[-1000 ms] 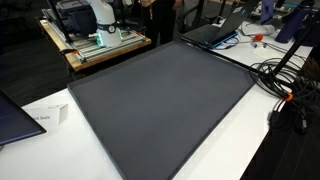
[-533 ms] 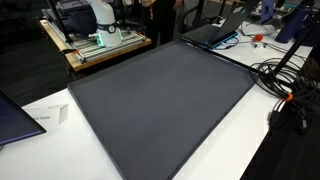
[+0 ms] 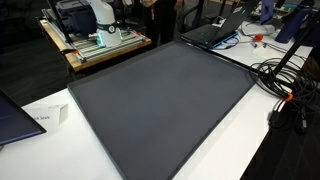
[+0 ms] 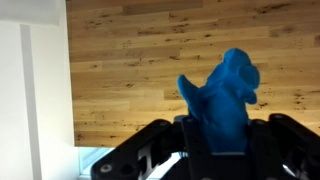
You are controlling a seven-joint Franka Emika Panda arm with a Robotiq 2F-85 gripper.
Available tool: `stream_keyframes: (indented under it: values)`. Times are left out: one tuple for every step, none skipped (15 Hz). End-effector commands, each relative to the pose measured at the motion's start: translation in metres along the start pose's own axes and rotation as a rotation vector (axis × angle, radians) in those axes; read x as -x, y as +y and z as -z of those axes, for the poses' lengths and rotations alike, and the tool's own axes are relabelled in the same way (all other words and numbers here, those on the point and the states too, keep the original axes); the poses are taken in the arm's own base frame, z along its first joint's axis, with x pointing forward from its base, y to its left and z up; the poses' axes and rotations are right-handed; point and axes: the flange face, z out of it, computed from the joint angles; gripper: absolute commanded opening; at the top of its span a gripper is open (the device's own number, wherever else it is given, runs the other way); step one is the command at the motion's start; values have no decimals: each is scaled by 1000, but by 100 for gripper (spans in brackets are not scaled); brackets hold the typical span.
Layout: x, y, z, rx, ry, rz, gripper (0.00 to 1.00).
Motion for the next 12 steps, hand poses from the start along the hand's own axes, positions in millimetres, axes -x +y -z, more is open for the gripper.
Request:
stream_keyframes:
  values:
    - [-39, 4, 9, 15, 110, -9, 1]
    - [-46, 4, 13, 14, 129, -5, 1]
    - [-54, 3, 19, 15, 147, -3, 1]
    - [-60, 3, 24, 15, 166, 0, 1]
    - [-65, 2, 29, 15, 181, 2, 1]
    - [-68, 1, 34, 12, 193, 6, 1]
    - [-71, 0, 37, 9, 196, 8, 28]
    - [-73, -1, 38, 4, 202, 8, 29]
    - [-73, -3, 39, 6, 203, 9, 36]
    - [-73, -5, 37, 1, 199, 13, 42]
    - [-72, -6, 34, -2, 196, 13, 50]
    - [-71, -8, 32, 0, 190, 16, 57]
